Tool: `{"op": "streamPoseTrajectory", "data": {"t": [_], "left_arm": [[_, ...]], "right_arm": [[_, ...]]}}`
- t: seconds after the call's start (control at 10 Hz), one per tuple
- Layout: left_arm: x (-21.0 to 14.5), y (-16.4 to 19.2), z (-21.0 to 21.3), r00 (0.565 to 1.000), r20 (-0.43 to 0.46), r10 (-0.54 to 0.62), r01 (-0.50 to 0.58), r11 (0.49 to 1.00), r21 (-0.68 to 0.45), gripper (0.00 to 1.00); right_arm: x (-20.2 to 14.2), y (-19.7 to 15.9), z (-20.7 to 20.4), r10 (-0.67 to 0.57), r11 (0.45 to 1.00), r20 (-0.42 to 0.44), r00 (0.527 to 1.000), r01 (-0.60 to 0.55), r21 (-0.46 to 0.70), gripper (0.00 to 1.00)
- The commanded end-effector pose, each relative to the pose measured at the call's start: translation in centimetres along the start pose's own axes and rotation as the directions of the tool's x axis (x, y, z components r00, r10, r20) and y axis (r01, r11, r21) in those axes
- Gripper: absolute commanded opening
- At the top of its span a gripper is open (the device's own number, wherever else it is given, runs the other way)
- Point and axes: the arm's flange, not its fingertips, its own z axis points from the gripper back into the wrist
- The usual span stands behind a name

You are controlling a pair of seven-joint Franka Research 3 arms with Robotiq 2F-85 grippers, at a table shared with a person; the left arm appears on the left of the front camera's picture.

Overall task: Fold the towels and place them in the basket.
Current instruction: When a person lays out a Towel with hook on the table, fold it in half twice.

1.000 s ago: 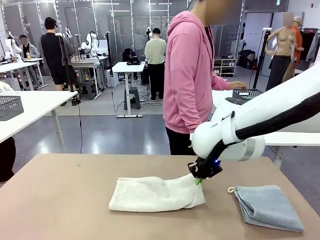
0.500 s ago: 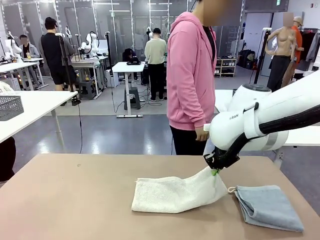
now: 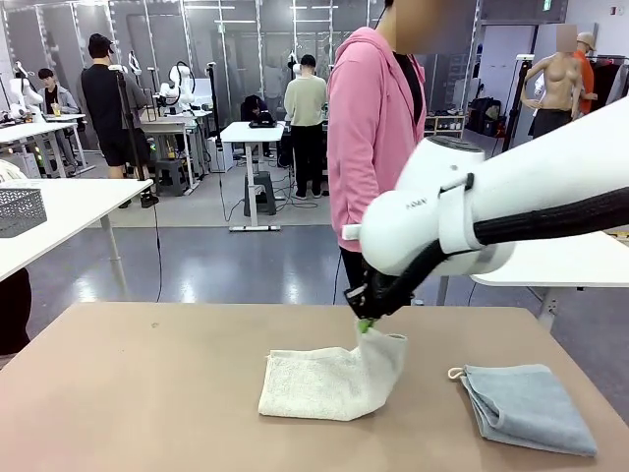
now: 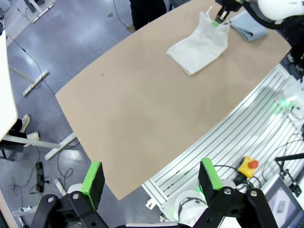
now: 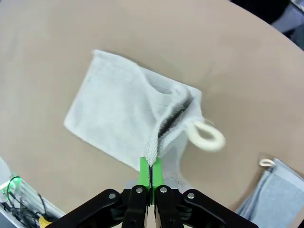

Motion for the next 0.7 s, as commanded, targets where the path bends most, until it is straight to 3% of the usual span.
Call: {"op": "streamPoseTrajectory", "data": {"t": [0.0,0.6], "left_arm": [[0.0,-0.1,0.2,1.0,0.005,-0.009,0.009,1.0,-0.002,1.0],[0.0,-0.1,0.2,1.0,0.005,-0.009,0.009,1.0,-0.002,1.0]], "right_arm": [[2.4,1.6,-1.4,-0.019,0.999,-0.039,0.999,0.021,0.05,0.0],[7.9,8.7,-9.6,-0.156,0.982,-0.135,0.978,0.168,0.081,0.0]]}}
